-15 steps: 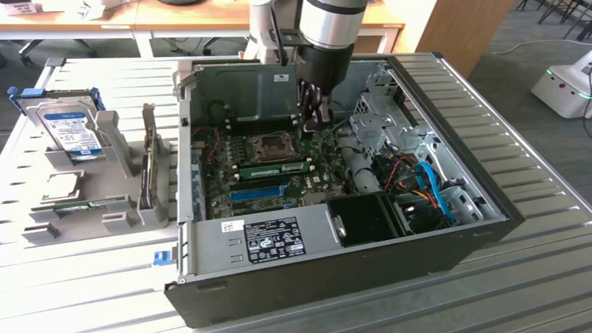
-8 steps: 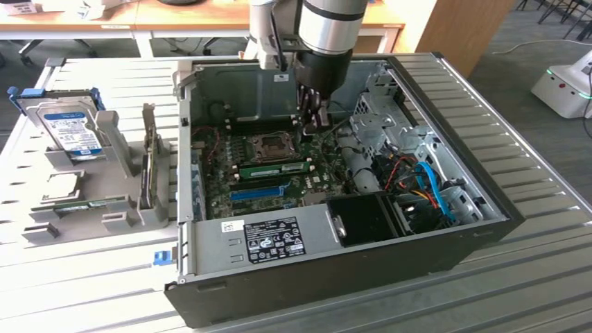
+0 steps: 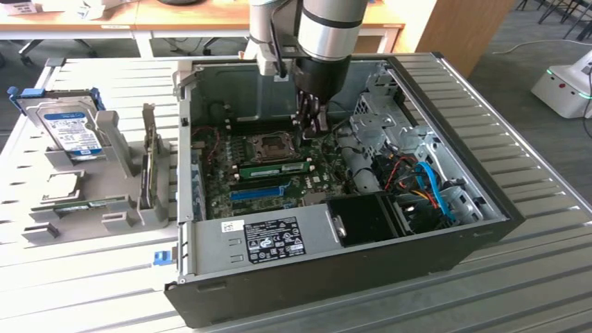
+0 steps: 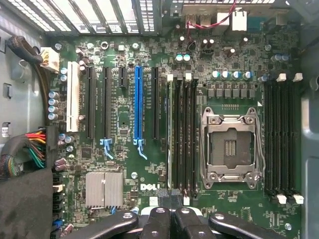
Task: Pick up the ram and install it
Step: 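Press down the ram until it locks into place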
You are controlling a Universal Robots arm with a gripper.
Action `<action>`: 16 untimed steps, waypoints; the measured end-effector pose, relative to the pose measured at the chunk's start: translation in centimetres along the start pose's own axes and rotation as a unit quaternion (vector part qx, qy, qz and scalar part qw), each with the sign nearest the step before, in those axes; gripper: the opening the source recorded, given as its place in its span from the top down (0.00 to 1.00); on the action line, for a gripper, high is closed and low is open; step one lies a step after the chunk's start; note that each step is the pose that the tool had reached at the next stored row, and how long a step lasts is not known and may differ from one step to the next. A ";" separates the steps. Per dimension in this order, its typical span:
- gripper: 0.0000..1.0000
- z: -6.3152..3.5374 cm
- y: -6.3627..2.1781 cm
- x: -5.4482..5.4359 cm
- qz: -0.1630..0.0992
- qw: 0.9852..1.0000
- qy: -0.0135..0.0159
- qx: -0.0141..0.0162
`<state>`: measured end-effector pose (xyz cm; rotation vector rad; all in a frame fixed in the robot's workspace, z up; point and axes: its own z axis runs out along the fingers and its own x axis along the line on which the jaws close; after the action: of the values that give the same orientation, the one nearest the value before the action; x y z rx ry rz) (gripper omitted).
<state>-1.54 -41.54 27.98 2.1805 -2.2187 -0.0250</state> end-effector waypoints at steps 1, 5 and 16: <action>0.89 0.10 0.00 0.0 0.000 1.000 0.000 0.000; 0.89 0.52 -0.02 0.0 0.000 1.000 0.001 0.000; 0.89 1.54 -0.05 0.0 0.000 1.000 0.003 0.000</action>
<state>-1.54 -41.55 26.44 2.1769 -2.2154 -0.0172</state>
